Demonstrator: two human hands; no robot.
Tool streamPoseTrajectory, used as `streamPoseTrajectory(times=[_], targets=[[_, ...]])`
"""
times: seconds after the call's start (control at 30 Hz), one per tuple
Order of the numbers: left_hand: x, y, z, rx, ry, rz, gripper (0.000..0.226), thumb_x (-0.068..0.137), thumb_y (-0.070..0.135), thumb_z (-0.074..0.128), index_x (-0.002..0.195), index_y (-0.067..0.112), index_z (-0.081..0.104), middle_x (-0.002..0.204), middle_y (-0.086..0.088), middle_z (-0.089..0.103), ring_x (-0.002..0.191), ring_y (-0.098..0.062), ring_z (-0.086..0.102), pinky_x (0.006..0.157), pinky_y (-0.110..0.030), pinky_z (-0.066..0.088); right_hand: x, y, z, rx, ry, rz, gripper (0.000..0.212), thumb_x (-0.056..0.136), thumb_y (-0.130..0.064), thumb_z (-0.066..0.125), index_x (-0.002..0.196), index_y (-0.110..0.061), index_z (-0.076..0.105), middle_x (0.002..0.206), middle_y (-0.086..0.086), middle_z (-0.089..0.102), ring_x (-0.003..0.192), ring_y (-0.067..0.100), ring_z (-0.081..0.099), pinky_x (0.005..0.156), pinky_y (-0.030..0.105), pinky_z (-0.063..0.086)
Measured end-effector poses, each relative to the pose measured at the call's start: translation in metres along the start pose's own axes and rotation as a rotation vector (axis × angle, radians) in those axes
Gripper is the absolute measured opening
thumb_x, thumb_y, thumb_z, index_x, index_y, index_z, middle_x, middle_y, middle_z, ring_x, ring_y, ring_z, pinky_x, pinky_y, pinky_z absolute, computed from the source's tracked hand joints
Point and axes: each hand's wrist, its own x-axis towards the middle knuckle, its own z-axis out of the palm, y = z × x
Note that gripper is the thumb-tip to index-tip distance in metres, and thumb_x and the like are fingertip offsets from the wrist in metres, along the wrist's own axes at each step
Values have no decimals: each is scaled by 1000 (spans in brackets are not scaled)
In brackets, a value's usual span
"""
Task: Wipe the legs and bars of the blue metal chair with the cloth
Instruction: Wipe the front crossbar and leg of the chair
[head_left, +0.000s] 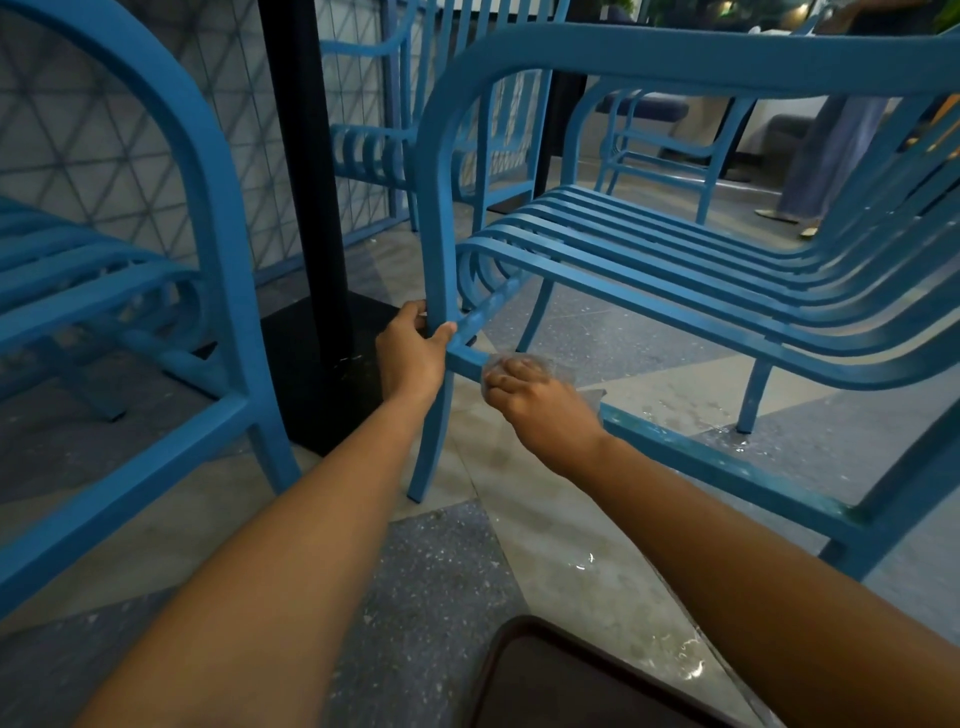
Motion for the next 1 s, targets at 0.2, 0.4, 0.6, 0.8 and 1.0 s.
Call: streamPoseTrajectory(times=[0.2, 0.4, 0.6, 0.8, 1.0], targets=[[-4, -9, -1, -2, 15, 17, 23, 86, 22, 64, 107, 13, 60, 102, 0, 62, 89, -9, 58, 74, -21, 45, -18, 2, -18, 418, 369, 289, 27, 87, 1, 55, 108, -12, 67, 104, 4, 68, 94, 17, 59, 85, 32, 50], [-1, -9, 0, 52, 6, -11, 25, 85, 28, 64, 103, 11, 59, 98, 0, 64, 83, -9, 58, 68, -19, 44, -16, 23, -38, 724, 648, 705, 22, 94, -9, 51, 107, -10, 68, 94, -3, 60, 67, 3, 54, 66, 10, 47], [2, -7, 0, 140, 43, -13, 21, 84, 27, 66, 96, 12, 59, 97, -4, 67, 86, -17, 63, 73, -29, 52, 30, 10, -13, 757, 361, 754, 25, 95, -12, 47, 106, -9, 68, 102, 11, 69, 88, 22, 62, 87, 41, 51], [4, -5, -3, 207, 28, -9, 20, 82, 30, 67, 90, 13, 58, 92, -2, 67, 81, -17, 62, 73, -30, 52, 44, -1, -2, 604, 172, 583, 24, 94, -19, 50, 106, -11, 69, 102, 12, 69, 94, 27, 61, 84, 39, 50], [2, -1, -3, 209, 17, -25, 18, 83, 28, 66, 89, 14, 57, 94, -3, 67, 82, -17, 62, 71, -28, 49, 42, 2, 14, 333, 72, 294, 33, 92, -8, 47, 117, -23, 62, 115, 7, 64, 101, 29, 61, 84, 45, 51]])
